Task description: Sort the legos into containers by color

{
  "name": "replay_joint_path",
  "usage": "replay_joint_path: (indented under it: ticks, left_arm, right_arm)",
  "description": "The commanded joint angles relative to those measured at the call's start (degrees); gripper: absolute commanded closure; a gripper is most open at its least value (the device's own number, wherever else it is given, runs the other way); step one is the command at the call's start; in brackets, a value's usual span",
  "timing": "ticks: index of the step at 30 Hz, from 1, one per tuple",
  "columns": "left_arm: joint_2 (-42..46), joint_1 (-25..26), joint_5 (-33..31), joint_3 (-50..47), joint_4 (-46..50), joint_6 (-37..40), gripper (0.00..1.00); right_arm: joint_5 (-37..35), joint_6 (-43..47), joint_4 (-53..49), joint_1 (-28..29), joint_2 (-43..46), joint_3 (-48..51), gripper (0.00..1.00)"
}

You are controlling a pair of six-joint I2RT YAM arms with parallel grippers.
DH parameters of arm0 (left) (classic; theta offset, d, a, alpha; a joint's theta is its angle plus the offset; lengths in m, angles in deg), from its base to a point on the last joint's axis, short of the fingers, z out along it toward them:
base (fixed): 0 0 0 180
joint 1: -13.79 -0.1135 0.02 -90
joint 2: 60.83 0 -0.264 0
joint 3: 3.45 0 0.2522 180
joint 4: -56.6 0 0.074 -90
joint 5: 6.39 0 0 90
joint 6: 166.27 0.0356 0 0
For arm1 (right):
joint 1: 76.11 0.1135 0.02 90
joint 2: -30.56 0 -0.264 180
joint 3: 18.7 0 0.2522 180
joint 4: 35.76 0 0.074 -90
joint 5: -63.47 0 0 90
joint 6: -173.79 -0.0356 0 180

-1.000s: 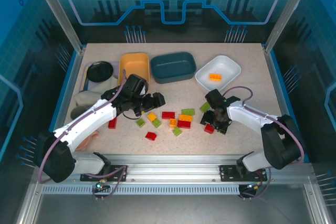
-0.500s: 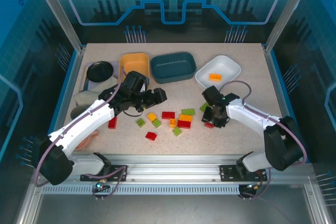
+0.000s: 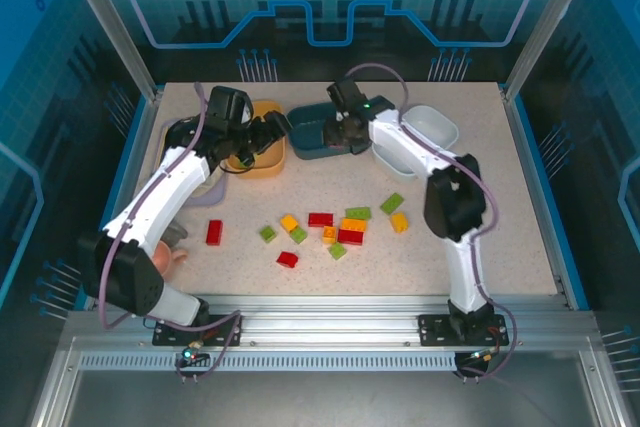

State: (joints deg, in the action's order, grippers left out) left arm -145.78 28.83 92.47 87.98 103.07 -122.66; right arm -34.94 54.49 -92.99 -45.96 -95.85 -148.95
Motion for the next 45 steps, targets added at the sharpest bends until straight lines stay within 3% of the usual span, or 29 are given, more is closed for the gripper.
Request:
replay_joint_path:
  ticks: [1, 4, 7, 11, 15, 18, 24, 37, 45]
  left_arm:
    - [-1.89, -0.93, 0.89, 2.59, 0.76, 1.64, 0.17]
    - [-3.08, -1.46, 0.98, 2.36, 0.85, 2.16, 0.17]
    - [-4.19, -2.04, 1.13, 2.19, 1.29, 2.88, 0.17]
    - [-5.39, -3.26, 1.56, 2.3, 1.74, 4.02, 0.17]
    - [-6.91, -3.93, 1.66, 2.87, 2.1, 5.93, 0.18]
    - [-9.37, -4.39, 1.87, 3.93, 2.69, 7.09, 0.19]
    - [-15.84, -5.41, 1.86, 8.95, 4.12, 10.06, 0.22]
    - [-35.31, -6.57, 1.17, 28.84, 13.81, 15.62, 0.27]
    - [-44.08, -6.28, 2.67, 36.86, 15.93, 15.94, 0.33]
  right_arm:
    - [0.93, 4.34, -8.71, -2.11, -10.84, -15.9, 0.59]
    - [1.5, 5.09, -12.95, -3.02, -19.38, -28.18, 0.53]
    - [1.82, 5.38, -16.1, -3.78, -23.83, -35.23, 0.37]
    - [1.56, 6.99, -14.89, -4.31, -20.39, -32.37, 0.23]
    - [-0.92, 7.63, -11.12, -4.95, -11.36, -23.53, 0.19]
    - [-4.37, 3.92, -12.24, -6.76, -7.12, -17.36, 0.17]
    - [-2.79, -1.57, -11.99, -11.05, -2.64, -7.94, 0.15]
    - [2.82, -8.83, -13.32, -13.4, -10.47, -10.56, 0.14]
    - [1.76, -10.16, -14.87, -12.94, -13.01, -11.41, 0.27]
